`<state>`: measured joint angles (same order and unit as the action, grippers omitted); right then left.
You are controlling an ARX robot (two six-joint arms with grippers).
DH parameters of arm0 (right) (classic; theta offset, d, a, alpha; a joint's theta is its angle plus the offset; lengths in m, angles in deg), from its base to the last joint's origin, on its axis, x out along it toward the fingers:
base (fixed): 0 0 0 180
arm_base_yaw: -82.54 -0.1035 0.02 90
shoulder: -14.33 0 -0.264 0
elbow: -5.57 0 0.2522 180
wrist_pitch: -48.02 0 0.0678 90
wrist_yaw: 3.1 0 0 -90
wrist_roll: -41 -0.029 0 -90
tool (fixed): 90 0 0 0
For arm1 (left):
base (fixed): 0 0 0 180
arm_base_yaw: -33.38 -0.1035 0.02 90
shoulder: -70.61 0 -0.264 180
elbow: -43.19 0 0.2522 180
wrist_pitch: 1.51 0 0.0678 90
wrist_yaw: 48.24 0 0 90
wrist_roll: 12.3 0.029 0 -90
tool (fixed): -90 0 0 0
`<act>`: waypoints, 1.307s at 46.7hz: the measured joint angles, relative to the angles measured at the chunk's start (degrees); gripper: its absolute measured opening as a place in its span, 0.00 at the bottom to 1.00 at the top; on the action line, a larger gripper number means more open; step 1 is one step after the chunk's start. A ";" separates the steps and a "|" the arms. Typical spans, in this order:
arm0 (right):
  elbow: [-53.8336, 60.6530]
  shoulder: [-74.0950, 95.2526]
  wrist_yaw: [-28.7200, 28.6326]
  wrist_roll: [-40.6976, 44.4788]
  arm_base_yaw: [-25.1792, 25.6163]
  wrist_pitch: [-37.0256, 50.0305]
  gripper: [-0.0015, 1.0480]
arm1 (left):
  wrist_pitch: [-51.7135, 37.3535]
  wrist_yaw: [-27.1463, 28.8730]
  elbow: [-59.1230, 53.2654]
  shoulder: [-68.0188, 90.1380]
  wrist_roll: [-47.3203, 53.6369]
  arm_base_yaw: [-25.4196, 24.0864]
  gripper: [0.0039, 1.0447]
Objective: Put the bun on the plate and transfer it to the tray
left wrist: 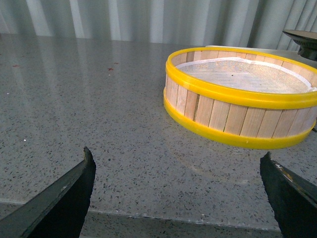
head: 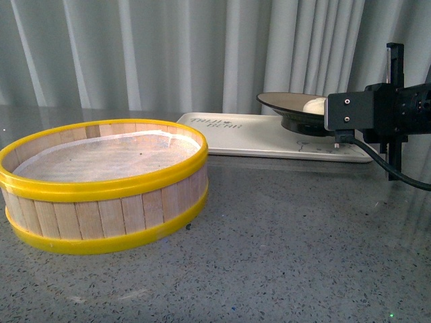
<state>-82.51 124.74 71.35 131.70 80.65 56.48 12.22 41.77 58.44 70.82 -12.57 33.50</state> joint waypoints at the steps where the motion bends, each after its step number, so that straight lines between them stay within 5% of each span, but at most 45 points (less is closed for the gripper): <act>1: -0.22 0.24 0.00 0.02 -0.02 -0.20 0.03 | 0.00 0.00 0.00 0.00 0.00 0.00 0.94; 28: -1.53 2.21 0.66 0.74 -0.13 -3.72 0.04 | 0.00 0.00 0.00 0.00 0.00 0.00 0.94; 51: 5.79 -8.96 -1.97 -9.99 -4.46 -6.32 0.93 | 0.00 0.00 0.00 0.02 0.00 0.00 0.94; 61: 12.63 -21.29 5.90 -30.14 -4.61 4.94 0.92 | 0.00 0.00 0.00 0.00 0.00 0.00 0.94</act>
<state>-69.88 103.45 77.25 101.56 76.04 61.42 12.22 41.77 58.44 70.82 -12.57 33.50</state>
